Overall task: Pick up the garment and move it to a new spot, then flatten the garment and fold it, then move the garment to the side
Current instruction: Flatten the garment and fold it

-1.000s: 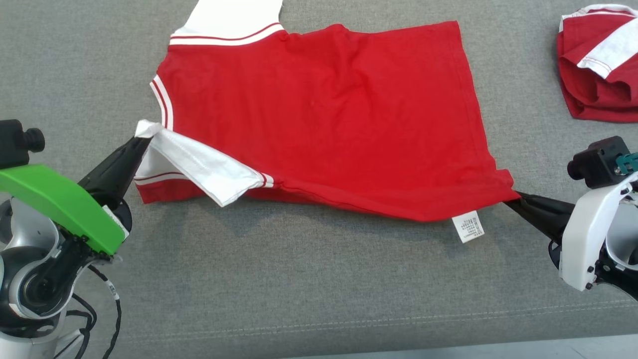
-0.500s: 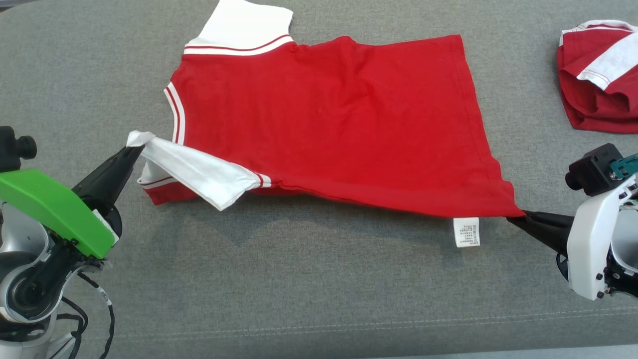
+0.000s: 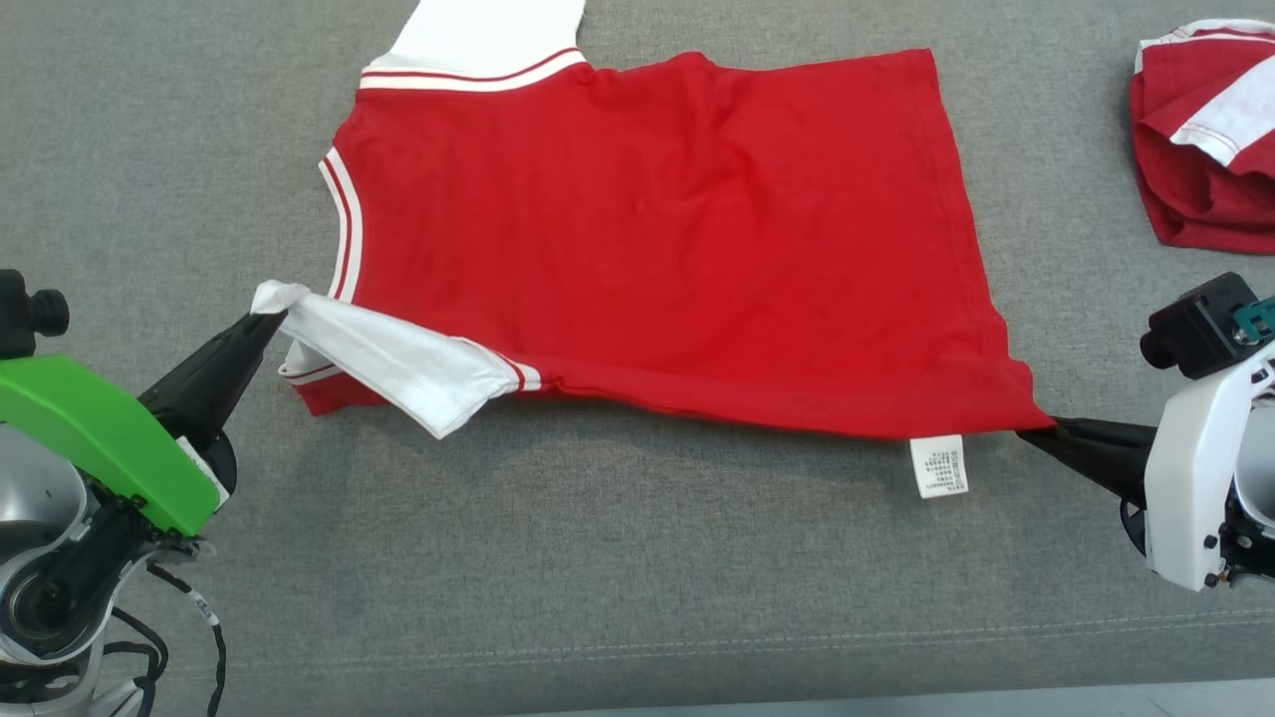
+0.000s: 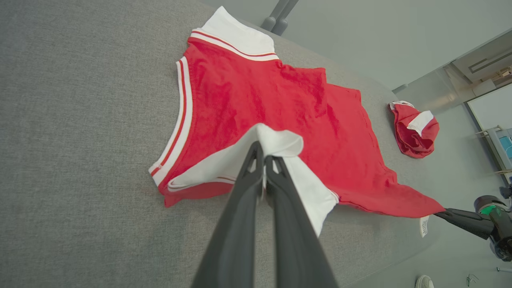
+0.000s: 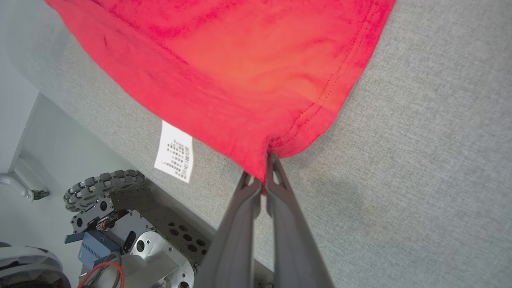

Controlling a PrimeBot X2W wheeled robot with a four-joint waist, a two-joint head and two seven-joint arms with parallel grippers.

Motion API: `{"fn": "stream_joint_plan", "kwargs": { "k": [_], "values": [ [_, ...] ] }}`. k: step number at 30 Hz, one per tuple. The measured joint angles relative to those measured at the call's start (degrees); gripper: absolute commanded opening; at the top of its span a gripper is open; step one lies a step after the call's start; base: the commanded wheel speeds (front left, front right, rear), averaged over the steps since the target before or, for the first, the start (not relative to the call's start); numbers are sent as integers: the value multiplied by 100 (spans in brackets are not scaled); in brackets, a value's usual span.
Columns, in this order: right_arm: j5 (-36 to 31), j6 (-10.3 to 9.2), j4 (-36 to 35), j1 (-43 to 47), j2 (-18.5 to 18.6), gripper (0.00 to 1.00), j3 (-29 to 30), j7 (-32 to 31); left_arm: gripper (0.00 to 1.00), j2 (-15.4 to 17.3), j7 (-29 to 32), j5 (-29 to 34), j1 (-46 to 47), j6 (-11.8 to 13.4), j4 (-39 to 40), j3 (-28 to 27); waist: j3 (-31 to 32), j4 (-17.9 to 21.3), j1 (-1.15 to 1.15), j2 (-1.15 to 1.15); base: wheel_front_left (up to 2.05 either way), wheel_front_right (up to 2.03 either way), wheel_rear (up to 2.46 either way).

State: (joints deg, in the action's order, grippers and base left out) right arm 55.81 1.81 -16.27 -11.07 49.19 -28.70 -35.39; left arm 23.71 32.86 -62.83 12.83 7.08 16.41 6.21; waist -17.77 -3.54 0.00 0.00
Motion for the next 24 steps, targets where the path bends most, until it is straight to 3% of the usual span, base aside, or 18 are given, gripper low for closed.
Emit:
{"fn": "stream_joint_plan", "kwargs": {
  "k": [11, 24],
  "values": [
    [140, -34, -25, -538, -9, 0, 157, -257, 0, -30, 316, 82, 396, 1, 49, -40, -368, 0, 0, 0, 0, 0, 0],
    [233, -33, 322, -1134, -263, 0, 152, -458, 0, -299, 593, 360, 980, 1, -432, -22, -570, -15, 1, 0, 0, 0, 0]
  ]
}}
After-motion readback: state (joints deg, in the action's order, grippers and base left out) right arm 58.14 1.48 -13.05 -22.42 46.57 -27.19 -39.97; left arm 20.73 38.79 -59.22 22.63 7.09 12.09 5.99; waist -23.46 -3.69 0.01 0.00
